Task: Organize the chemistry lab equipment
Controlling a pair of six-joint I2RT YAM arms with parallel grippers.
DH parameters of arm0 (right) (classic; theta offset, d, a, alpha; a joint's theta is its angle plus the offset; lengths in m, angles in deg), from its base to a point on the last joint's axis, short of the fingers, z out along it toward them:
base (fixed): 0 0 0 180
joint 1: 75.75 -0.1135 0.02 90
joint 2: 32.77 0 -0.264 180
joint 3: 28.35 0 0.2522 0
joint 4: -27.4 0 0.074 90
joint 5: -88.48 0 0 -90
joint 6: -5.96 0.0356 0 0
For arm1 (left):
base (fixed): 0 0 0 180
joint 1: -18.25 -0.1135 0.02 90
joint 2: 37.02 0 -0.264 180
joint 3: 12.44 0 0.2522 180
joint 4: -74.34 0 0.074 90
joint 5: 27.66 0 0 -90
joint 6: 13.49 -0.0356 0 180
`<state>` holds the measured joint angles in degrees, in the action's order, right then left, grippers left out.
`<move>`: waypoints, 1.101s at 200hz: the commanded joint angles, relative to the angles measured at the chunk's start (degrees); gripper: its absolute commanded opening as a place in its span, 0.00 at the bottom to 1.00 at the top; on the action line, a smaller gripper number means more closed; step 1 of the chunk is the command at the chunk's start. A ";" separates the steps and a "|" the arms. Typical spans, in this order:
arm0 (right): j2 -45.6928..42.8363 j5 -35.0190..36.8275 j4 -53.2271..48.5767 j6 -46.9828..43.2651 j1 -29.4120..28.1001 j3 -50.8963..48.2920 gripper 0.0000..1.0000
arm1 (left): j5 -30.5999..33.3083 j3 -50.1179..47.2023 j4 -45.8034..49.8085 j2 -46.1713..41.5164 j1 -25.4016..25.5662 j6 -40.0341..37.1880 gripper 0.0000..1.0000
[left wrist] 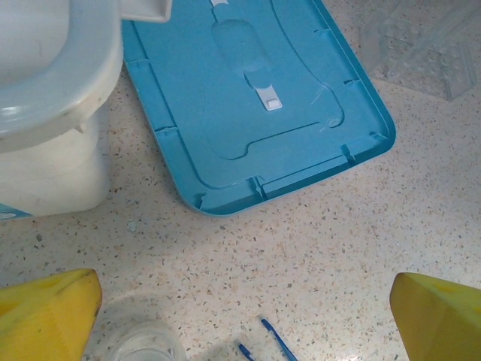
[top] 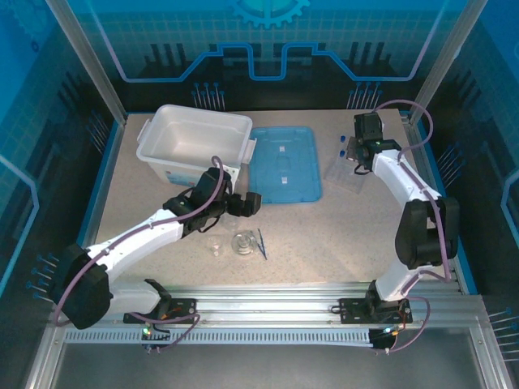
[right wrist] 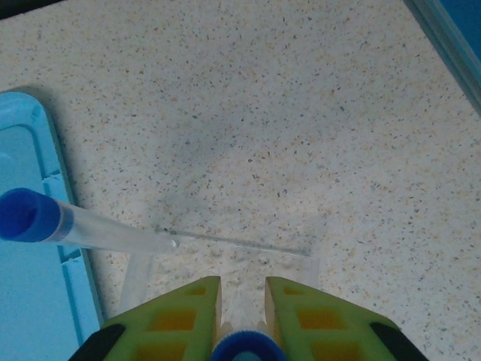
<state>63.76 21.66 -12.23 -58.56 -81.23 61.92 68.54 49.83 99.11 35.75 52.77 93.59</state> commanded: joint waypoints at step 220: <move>4.31 -1.48 0.59 -1.11 -0.25 2.94 0.32 | -0.08 -2.25 1.35 -1.51 -1.31 1.05 0.99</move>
<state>68.41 20.50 -11.38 -59.09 -80.99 63.47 68.56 48.72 99.87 35.14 51.92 94.44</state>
